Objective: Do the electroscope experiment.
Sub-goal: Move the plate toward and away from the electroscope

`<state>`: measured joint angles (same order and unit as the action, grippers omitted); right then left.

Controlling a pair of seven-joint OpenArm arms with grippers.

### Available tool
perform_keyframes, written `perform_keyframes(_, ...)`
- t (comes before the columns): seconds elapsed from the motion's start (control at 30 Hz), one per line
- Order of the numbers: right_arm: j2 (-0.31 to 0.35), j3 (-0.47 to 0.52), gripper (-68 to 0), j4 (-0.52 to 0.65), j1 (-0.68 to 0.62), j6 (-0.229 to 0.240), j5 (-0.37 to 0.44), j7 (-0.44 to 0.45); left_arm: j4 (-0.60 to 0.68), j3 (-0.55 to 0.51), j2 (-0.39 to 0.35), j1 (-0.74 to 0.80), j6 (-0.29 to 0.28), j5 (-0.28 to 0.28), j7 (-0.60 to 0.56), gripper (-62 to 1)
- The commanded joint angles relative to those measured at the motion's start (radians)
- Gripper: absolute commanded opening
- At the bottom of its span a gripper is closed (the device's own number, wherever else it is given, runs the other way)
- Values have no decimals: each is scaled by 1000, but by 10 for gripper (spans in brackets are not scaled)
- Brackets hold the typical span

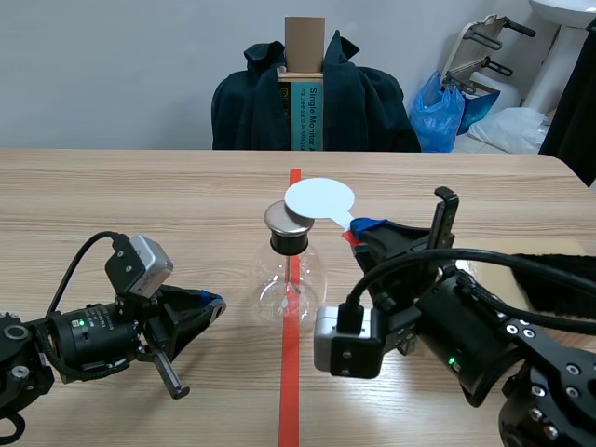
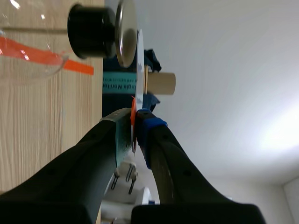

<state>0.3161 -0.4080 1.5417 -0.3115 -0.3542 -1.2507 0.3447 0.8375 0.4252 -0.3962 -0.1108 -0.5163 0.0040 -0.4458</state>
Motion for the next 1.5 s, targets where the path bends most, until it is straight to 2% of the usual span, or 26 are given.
perform_keyframes(0.0, 5, 1, -667, 15, 9, -11, 0, 23, 20, -7, 5, -5, -1, -10, -13, -578)
perform_keyframes(0.27, 5, 1, -667, 15, 9, -11, 0, 111, 20, -7, 5, -5, -1, -10, -13, -578)
perform_keyframes(0.77, 5, 1, -667, 15, 9, -11, 0, 116, 20, -7, 5, -5, -1, -10, -13, -578)
perform_keyframes(0.87, 5, 1, -667, 15, 9, -13, 0, 95, 20, -7, 5, -5, -1, -10, -13, -577)
perform_keyframes(1.13, 5, 6, -667, 15, 10, -21, 0, -44, 20, -7, 5, -5, -1, -10, -13, -578)
perform_keyframes(1.27, 5, 33, -667, 15, 10, -57, 2, -97, 20, -7, 5, -5, -1, -10, -13, -578)
perform_keyframes(1.47, 14, 64, -667, 16, 6, -178, 32, -132, 20, -7, 5, -5, -1, -10, -13, -578)
